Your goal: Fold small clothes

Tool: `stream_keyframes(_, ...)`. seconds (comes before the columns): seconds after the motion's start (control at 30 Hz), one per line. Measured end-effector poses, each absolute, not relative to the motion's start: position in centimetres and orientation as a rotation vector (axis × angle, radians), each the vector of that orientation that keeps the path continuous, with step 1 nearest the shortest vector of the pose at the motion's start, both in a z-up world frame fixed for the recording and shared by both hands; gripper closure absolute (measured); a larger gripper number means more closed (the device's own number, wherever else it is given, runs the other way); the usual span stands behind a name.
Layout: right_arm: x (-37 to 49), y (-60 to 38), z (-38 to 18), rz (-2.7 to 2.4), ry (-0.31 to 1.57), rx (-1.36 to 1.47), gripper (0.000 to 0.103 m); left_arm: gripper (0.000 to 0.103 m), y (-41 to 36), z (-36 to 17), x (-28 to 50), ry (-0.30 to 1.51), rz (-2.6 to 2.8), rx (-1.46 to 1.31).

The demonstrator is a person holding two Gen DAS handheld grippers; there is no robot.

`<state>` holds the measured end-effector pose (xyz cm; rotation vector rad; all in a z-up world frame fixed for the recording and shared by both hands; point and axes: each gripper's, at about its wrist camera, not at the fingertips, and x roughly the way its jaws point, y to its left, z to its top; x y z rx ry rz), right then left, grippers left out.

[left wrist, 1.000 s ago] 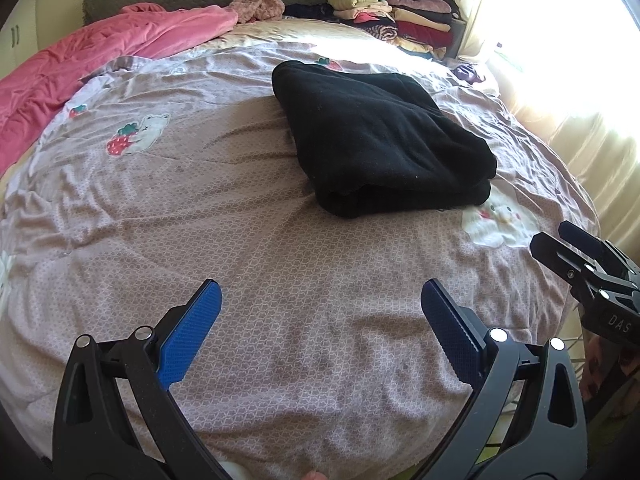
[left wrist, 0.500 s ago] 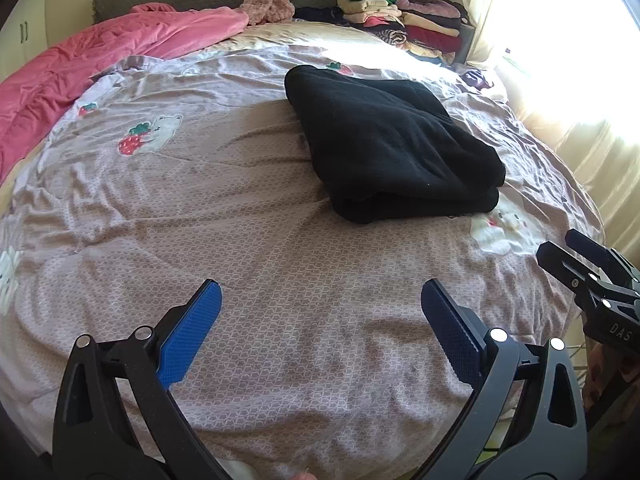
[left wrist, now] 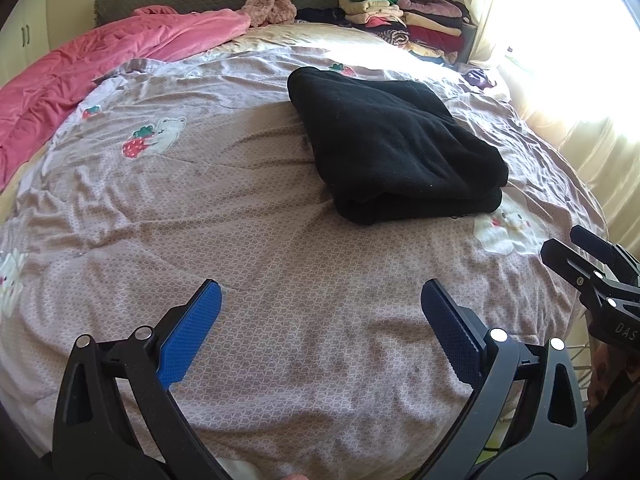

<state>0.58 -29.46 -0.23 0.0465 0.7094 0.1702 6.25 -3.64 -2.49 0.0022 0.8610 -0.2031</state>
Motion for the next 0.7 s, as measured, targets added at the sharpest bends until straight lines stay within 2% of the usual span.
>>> stream_keyframes(0.7, 0.45, -28.93, -0.04, 0.175, 0.709, 0.032, 0.008, 0.009, -3.26, -2.11, 6.16, 0.853, -0.181, 0.010)
